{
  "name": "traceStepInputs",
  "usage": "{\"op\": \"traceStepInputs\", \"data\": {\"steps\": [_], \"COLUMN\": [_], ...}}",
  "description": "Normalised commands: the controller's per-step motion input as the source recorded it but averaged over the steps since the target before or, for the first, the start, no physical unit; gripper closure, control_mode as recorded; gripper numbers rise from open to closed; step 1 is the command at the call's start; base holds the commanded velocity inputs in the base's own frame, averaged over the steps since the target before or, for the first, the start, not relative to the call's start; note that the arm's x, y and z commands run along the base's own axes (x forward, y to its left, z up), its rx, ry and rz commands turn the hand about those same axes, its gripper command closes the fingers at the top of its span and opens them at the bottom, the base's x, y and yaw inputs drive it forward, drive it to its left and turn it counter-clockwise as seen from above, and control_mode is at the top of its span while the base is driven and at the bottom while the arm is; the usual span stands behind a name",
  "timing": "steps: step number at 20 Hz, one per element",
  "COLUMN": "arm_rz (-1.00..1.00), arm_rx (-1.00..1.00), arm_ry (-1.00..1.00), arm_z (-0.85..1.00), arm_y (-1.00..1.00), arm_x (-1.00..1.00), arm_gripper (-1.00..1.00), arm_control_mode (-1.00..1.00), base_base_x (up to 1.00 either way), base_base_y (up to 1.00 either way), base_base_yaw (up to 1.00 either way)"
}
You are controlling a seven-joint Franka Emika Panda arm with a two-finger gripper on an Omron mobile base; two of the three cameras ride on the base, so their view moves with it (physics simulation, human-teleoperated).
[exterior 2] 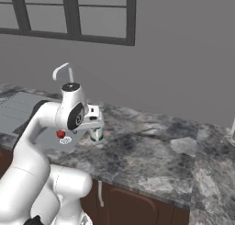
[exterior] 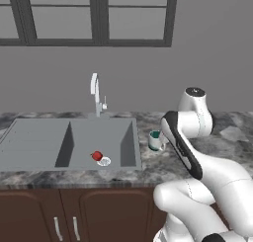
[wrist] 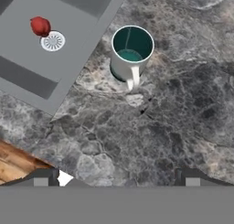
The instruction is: Clear the mugs and bowl far away from the sink.
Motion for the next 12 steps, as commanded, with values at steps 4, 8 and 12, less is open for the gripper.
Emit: {"op": "traceStepInputs", "data": {"steps": [4, 8, 12], "arm_rz": [0.08, 0.04, 0.00], "arm_rx": [0.00, 0.01, 0.00], "arm_ry": [0.00, -0.02, -0.11], "arm_z": [-0.33, -0.28, -0.13], "arm_y": [-0.03, 0.00, -0.02], "arm_x": [0.23, 0.29, 0.31], "arm_gripper": [-1.00, -1.00, -1.00], "arm_control_mode": [-1.00, -1.00, -1.00], "base_base_x": [0.00, 0.00, 0.00], "base_base_y": [0.00, 0.00, 0.00], "base_base_yaw": [0.00, 0.00, 0.00]}}
